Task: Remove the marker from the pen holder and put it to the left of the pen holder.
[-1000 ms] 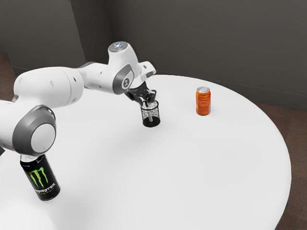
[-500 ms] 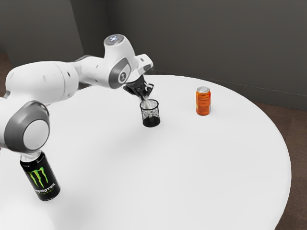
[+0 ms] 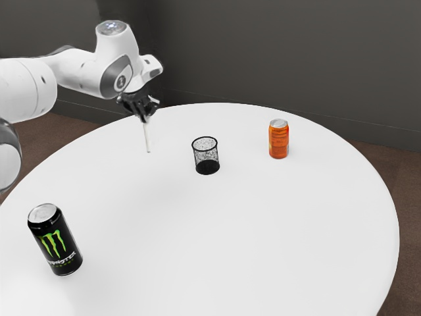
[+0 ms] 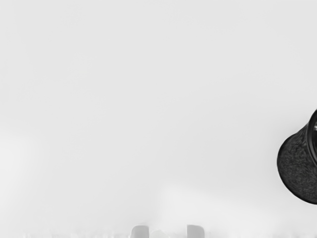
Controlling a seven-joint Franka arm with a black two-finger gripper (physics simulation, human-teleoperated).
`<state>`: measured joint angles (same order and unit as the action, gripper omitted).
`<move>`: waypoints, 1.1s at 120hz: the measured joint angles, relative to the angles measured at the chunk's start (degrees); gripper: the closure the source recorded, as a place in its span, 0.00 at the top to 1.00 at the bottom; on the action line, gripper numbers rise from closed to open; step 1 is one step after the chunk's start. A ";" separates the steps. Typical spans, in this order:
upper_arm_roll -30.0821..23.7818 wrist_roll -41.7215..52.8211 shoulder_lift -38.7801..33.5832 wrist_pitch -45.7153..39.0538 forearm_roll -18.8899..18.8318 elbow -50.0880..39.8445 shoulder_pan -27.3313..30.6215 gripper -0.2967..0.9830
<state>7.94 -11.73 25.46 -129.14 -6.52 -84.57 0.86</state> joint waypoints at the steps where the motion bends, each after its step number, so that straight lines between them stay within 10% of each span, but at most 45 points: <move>1: -0.03 -0.01 0.42 0.26 -0.02 0.30 0.20 0.15; 56: -10.57 2.56 21.38 25.91 -3.56 30.11 8.70 0.15; 84: -14.03 5.79 26.20 24.13 -10.32 35.06 9.23 0.15; 96: -15.56 7.57 26.52 19.54 -10.98 34.74 9.66 0.31; 118: -16.03 10.27 24.29 15.00 -10.96 33.56 9.91 0.57; 132: -10.44 11.34 0.60 12.07 -8.85 13.01 6.29 0.65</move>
<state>-2.49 -0.39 26.06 -117.07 -15.37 -71.56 7.15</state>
